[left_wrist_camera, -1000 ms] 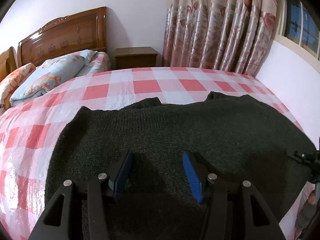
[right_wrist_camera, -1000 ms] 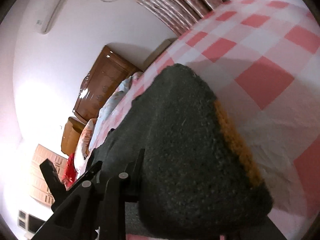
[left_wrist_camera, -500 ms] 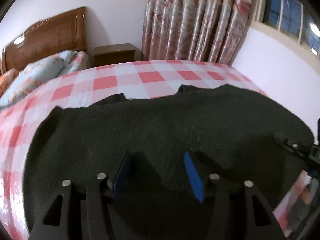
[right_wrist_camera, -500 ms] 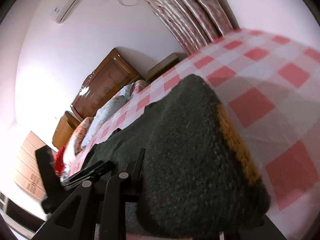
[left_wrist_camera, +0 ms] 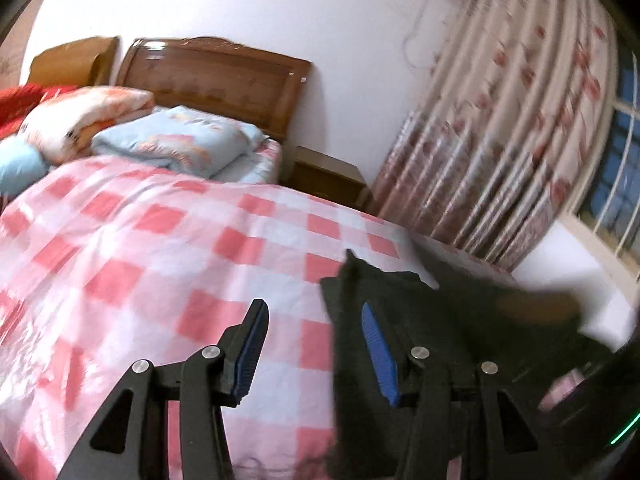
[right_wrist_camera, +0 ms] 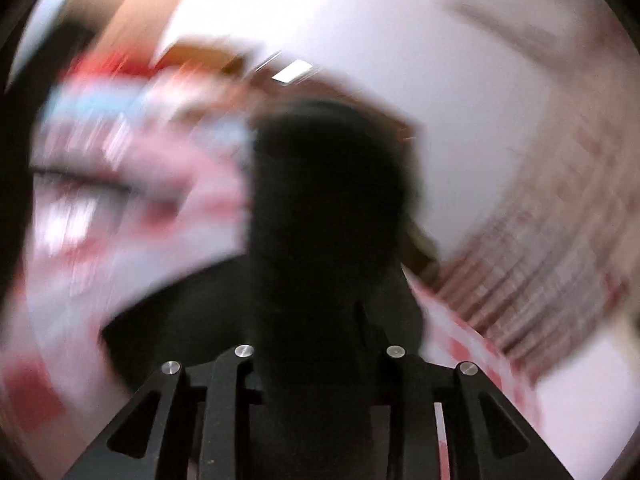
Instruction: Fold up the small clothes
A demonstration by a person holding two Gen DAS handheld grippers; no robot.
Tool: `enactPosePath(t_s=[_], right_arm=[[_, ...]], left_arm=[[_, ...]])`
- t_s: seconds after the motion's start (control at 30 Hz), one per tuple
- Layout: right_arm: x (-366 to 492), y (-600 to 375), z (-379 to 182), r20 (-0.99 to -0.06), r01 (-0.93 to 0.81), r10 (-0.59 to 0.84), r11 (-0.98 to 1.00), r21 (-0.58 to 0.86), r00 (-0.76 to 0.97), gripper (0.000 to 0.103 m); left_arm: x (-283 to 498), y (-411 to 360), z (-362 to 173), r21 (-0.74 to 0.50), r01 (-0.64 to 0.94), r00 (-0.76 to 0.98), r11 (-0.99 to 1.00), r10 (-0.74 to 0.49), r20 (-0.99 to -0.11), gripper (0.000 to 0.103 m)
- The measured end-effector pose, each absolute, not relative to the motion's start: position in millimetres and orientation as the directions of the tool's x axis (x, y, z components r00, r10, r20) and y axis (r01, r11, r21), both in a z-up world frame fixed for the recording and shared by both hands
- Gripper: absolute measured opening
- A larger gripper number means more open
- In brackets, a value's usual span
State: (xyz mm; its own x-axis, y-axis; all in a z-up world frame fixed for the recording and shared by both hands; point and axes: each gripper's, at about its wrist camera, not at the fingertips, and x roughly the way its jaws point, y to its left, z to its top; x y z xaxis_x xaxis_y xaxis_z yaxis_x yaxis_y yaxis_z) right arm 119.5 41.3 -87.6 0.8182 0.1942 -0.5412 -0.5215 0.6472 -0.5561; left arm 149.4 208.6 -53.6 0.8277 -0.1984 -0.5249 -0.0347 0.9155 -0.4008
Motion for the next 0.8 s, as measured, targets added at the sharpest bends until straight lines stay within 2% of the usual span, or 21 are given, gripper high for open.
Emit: enactPosePath(t_s=[0.03, 0.07, 0.1, 0.2, 0.27, 0.3, 0.4, 0.43, 0.47, 0.5, 0.53, 0.63, 0.7, 0.8], right_arm=[[118, 62, -123, -0.610, -0.582, 0.153, 0.542, -0.606, 0.777, 0.010], [111, 69, -139, -0.570, -0.548, 0.119, 0.489, -0.679, 0.813, 0.008], [97, 74, -152, -0.471, -0.474, 0.119, 0.418, -0.775, 0.874, 0.000], [104, 63, -141, -0.509, -0.509, 0.141, 0.473, -0.719, 0.849, 0.000], [103, 59, -141, -0.497, -0.501, 0.140, 0.457, -0.735, 0.856, 0.000], [101, 58, -144, -0.490, -0.496, 0.138, 0.448, -0.744, 0.861, 0.026], [98, 60, -149, -0.468, -0.475, 0.131, 0.436, -0.764, 0.874, 0.028], [98, 59, -149, -0.465, -0.474, 0.134, 0.435, -0.766, 0.875, 0.039], [93, 60, -148, -0.462, -0.472, 0.136, 0.431, -0.769, 0.876, 0.043], [92, 62, -148, -0.459, -0.471, 0.137, 0.421, -0.775, 0.878, 0.078], [90, 62, -147, -0.463, -0.476, 0.138, 0.406, -0.780, 0.876, 0.103], [84, 52, -127, -0.557, -0.600, 0.233, 0.407, -0.688, 0.797, 0.103], [73, 28, -97, -0.632, -0.738, 0.394, 0.469, -0.486, 0.667, 0.103], [65, -20, -62, -0.597, -0.798, 0.566, 0.558, -0.230, 0.568, 0.103]], left_arm=[[145, 217, -56, -0.427, -0.037, 0.822, 0.903, -0.216, -0.528, 0.050], [141, 224, -58, -0.450, -0.033, 0.815, 0.892, -0.237, -0.529, 0.050], [137, 228, -61, -0.477, -0.023, 0.806, 0.879, -0.266, -0.529, 0.050], [132, 230, -76, -0.577, 0.037, 0.760, 0.816, -0.397, -0.514, 0.050], [134, 220, -82, -0.625, 0.071, 0.735, 0.777, -0.464, -0.494, 0.050], [138, 217, -86, -0.648, 0.089, 0.718, 0.756, -0.500, -0.484, 0.050], [146, 204, -94, -0.717, 0.120, 0.660, 0.687, -0.594, -0.459, 0.050], [149, 199, -96, -0.736, 0.121, 0.647, 0.666, -0.615, -0.451, 0.050], [151, 197, -97, -0.738, 0.114, 0.645, 0.665, -0.615, -0.454, 0.050], [152, 196, -98, -0.729, 0.104, 0.645, 0.676, -0.604, -0.468, 0.050], [152, 195, -99, -0.710, 0.087, 0.649, 0.699, -0.581, -0.492, 0.050], [150, 199, -97, -0.668, 0.045, 0.674, 0.743, -0.516, -0.528, 0.049], [143, 202, -83, -0.632, 0.037, 0.718, 0.774, -0.461, -0.522, 0.048], [133, 190, -53, -0.590, 0.121, 0.757, 0.799, -0.458, -0.465, 0.048]])
